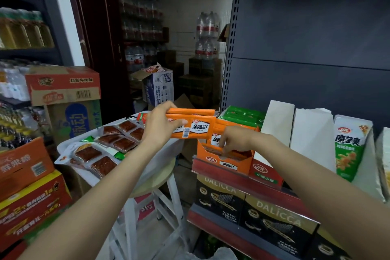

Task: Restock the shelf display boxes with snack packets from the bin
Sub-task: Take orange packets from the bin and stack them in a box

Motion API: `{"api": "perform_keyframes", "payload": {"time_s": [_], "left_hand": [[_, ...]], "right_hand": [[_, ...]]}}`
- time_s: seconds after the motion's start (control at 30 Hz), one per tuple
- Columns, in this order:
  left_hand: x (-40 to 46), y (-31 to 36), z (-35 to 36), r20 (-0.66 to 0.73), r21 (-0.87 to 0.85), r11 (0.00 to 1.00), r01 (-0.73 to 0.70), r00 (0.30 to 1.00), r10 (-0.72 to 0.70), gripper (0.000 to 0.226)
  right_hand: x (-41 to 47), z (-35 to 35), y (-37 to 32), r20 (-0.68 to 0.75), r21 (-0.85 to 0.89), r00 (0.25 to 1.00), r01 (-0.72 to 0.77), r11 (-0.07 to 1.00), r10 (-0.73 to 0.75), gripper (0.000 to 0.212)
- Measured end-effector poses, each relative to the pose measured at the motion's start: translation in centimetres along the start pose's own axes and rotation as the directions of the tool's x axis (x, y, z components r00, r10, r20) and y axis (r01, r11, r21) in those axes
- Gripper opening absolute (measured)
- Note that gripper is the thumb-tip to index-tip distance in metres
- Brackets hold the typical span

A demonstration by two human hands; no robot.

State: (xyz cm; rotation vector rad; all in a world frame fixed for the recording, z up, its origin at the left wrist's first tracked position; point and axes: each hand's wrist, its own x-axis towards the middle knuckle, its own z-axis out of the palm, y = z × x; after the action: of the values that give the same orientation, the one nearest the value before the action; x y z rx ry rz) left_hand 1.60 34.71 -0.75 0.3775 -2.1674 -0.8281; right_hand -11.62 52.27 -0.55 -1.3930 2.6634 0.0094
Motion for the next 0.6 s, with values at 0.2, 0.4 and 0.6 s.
{"api": "perform_keyframes", "payload": {"time_s": [0.2, 0.4, 0.6], "left_hand": [[-0.1, 0.0, -0.1, 0.072, -0.140, 0.990, 0.029, 0.997, -0.019, 0.024], [0.9, 1.4, 1.7, 0.232, -0.114, 0.992, -0.044, 0.970, 0.070, 0.024], [2.7, 3.2, 3.9, 0.359, 0.024, 0.997, -0.074, 0.931, 0.061, 0.023]], "right_hand": [[0.2, -1.2, 0.9, -0.256, -0.157, 0.959, -0.167, 0.973, 0.123, 0.015], [1.5, -1.6, 2.9, -0.169, 0.055, 0.972, -0.158, 0.986, 0.165, 0.017], [1.1, -2.4, 4.0, -0.122, 0.205, 0.978, -0.142, 0.968, 0.170, 0.014]]}}
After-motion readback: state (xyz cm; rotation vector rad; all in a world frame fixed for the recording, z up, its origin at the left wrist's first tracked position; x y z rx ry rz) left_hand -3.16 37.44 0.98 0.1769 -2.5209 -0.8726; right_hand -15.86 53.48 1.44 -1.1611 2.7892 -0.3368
